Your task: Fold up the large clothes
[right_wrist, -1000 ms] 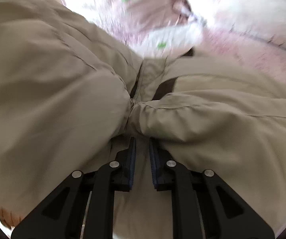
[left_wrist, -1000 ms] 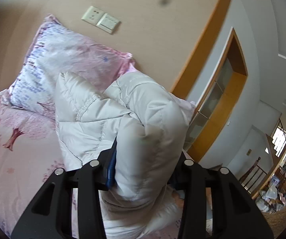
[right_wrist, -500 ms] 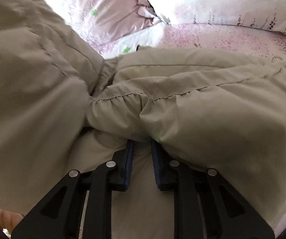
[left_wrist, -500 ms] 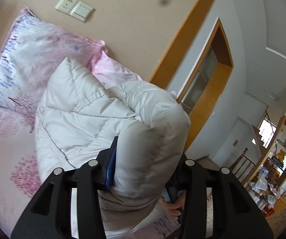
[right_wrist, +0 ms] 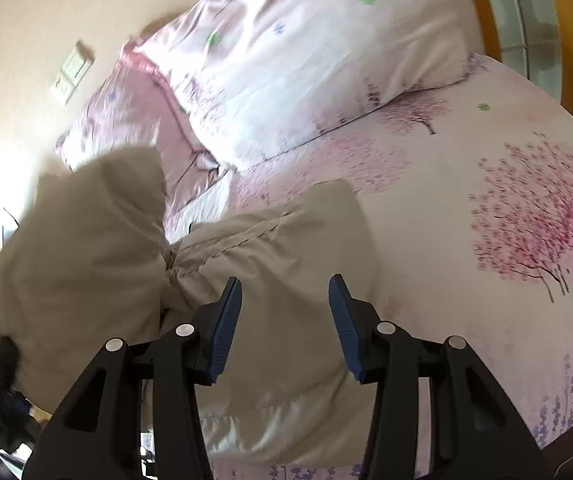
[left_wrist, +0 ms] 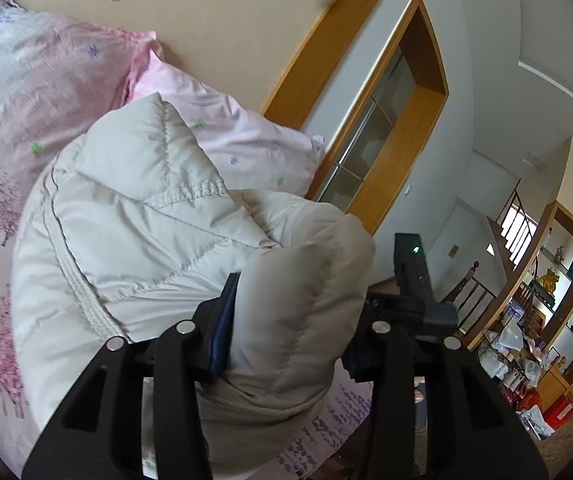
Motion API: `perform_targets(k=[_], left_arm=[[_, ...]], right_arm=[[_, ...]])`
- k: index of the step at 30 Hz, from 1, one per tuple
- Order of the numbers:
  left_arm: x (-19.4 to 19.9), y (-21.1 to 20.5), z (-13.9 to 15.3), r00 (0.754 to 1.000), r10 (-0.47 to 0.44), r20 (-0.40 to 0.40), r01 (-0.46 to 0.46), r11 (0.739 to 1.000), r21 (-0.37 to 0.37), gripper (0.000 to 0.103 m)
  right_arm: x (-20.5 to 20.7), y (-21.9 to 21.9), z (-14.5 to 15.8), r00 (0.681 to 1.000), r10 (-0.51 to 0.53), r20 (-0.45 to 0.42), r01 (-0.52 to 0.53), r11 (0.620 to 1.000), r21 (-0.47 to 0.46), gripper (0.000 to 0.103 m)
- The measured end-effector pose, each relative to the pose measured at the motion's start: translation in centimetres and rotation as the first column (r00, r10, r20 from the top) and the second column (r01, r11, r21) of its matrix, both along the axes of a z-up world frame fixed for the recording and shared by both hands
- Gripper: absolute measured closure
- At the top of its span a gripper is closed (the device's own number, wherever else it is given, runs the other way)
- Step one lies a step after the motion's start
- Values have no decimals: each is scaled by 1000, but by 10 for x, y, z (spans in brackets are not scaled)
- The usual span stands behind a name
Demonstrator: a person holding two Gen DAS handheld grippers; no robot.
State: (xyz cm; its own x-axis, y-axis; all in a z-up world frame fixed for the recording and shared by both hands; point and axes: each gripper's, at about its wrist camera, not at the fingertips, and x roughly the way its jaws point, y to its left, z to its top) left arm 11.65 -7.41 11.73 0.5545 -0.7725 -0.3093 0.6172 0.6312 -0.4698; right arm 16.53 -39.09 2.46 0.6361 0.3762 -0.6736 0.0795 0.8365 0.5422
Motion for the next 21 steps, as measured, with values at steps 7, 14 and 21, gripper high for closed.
perform_targets(k=[7,14,21], left_arm=[[13,-57,-24,997,-60,-53,64,995,76,59],[11,-109,-42,997,-81,-2,80,971,225,53],[3,-136,-58,994,-103,43,83,942,324,48]], right_arm=[[4,-21,8,998,-38,51,38,999,-2,56],[13,-8,50,980,139,141,-142,990,17,35],[48,30,51,940,337,44,-338,941,11,34]])
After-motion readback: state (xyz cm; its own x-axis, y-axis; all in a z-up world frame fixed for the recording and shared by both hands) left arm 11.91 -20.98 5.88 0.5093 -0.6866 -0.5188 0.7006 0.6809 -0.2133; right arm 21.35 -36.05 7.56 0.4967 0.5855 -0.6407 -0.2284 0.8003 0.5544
